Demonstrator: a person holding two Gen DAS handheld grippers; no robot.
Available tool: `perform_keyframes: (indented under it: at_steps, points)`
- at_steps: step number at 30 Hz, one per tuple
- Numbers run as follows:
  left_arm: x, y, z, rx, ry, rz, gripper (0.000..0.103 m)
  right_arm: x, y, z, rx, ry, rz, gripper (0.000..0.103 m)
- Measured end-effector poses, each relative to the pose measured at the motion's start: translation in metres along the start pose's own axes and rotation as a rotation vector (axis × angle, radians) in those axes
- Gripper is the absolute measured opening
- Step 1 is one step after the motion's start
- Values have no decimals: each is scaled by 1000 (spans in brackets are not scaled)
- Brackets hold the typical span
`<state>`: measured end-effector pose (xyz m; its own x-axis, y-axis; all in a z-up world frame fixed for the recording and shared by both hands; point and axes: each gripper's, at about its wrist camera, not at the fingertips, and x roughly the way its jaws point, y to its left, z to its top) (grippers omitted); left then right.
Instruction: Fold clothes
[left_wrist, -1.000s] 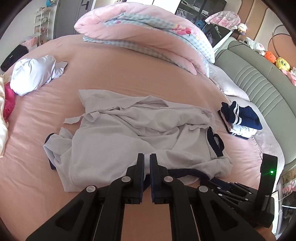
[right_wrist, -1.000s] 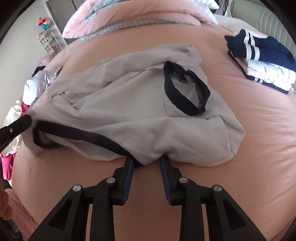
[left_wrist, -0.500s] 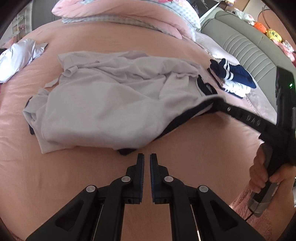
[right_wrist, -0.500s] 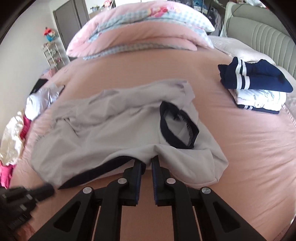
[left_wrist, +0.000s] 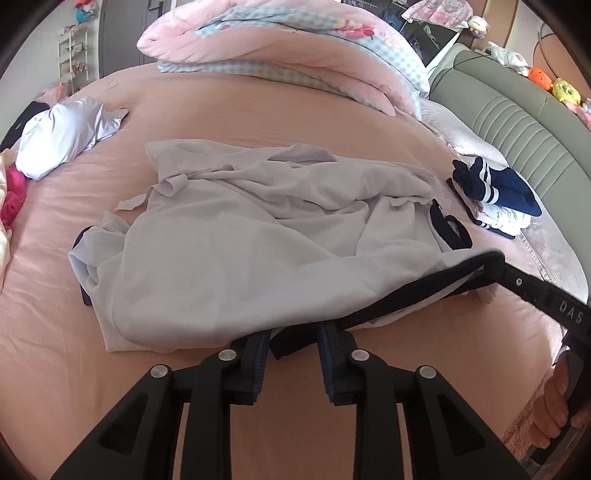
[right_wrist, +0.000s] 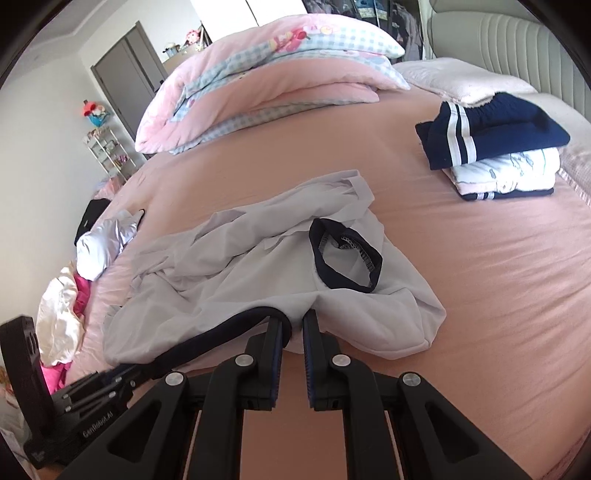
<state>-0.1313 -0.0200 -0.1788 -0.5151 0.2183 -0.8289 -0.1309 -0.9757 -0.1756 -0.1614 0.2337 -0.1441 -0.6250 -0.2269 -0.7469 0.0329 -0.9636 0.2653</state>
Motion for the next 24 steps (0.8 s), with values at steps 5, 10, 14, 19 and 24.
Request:
perform_keyframes:
  at_steps: [5,10,14,19,24]
  points:
    - [7,0,-3,23,6,27,22,27,3,-26,-61,107,-55,8]
    - [15,-15,-13,96,11,73,56,23,-5,-28,14,97,9,8]
    - [18,-22,-1,114,-14,151,1,30,-9,-25,42,101,-12,9]
    - [-15,-5,21,12,-88,63,3,6,-9,-20,14,-27,-89,8]
    - [-45,7,38,-11,-169,11,3,-9,-3,-7,16,-69,-54,8]
